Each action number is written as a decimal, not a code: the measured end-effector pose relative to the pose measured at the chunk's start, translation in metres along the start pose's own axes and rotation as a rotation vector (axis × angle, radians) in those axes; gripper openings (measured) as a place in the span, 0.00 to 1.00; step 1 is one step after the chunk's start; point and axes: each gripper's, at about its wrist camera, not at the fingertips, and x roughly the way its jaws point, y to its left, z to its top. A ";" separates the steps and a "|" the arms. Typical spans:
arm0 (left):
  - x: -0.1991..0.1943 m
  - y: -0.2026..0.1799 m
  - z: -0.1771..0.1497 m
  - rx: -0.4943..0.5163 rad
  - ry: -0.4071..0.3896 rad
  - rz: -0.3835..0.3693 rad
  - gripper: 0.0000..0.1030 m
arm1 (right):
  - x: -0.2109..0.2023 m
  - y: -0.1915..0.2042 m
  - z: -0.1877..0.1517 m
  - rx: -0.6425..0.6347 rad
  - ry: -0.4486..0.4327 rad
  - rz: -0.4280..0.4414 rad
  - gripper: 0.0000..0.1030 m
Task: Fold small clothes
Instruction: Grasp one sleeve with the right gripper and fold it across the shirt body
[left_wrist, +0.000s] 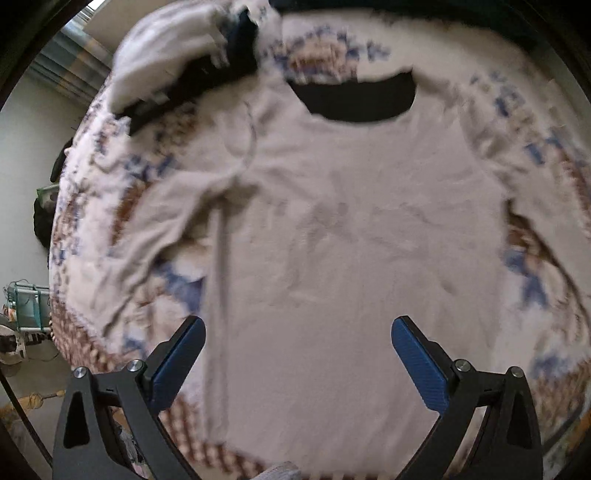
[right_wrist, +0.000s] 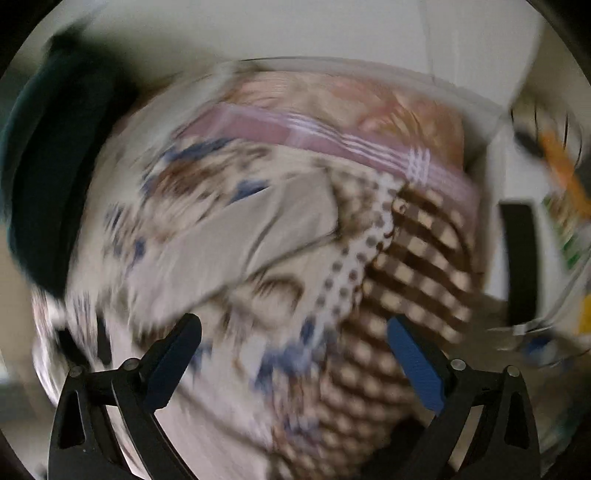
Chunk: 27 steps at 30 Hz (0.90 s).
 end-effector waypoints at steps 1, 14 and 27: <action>0.016 -0.005 0.005 -0.003 0.009 0.007 1.00 | 0.020 -0.013 0.009 0.054 -0.010 0.011 0.93; 0.094 -0.010 0.037 -0.099 0.034 -0.094 1.00 | 0.114 -0.030 0.034 0.249 -0.218 0.119 0.44; 0.058 0.078 0.053 -0.175 -0.007 -0.183 1.00 | 0.062 0.100 0.023 -0.138 -0.251 0.098 0.05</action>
